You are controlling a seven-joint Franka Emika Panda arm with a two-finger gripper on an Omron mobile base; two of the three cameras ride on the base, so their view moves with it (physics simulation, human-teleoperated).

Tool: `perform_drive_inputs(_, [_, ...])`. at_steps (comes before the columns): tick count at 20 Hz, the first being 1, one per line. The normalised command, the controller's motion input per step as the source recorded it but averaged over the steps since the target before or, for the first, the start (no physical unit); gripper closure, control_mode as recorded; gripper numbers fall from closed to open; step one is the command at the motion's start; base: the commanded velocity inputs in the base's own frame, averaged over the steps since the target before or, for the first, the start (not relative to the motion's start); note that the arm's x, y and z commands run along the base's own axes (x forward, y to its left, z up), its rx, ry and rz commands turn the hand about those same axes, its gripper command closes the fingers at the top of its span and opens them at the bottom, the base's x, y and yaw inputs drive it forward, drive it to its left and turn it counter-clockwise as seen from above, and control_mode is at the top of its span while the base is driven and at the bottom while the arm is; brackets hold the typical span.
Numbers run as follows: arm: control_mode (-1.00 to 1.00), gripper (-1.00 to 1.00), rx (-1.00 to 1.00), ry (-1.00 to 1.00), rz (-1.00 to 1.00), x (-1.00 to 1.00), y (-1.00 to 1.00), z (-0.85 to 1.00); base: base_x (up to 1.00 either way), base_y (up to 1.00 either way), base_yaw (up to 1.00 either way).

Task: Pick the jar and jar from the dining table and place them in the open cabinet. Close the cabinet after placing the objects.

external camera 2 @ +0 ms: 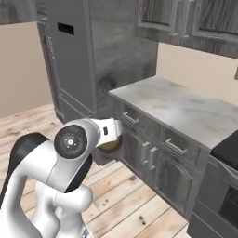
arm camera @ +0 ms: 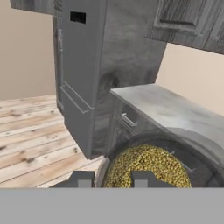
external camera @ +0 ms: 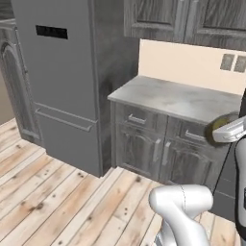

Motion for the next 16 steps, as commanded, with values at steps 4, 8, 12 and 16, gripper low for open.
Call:
perform_drive_inputs(4, [1.00, 1.00, 0.00, 0.00, 0.00, 0.00, 0.00, 0.00, 0.37, 0.92, -0.07])
perform_drive_inputs(8, [1.00, 1.00, 0.00, 0.00, 0.00, 0.00, 0.00, 0.00, 0.39, 0.93, -0.07])
perform_drive_inputs(12, [1.00, 1.00, 0.00, 0.00, 0.00, 0.00, 0.00, 0.00, 0.41, 0.89, -0.07])
perform_drive_inputs(16, [1.00, 1.00, 0.00, 0.00, 0.00, 0.00, 0.00, 0.00, 0.42, 0.87, -0.06])
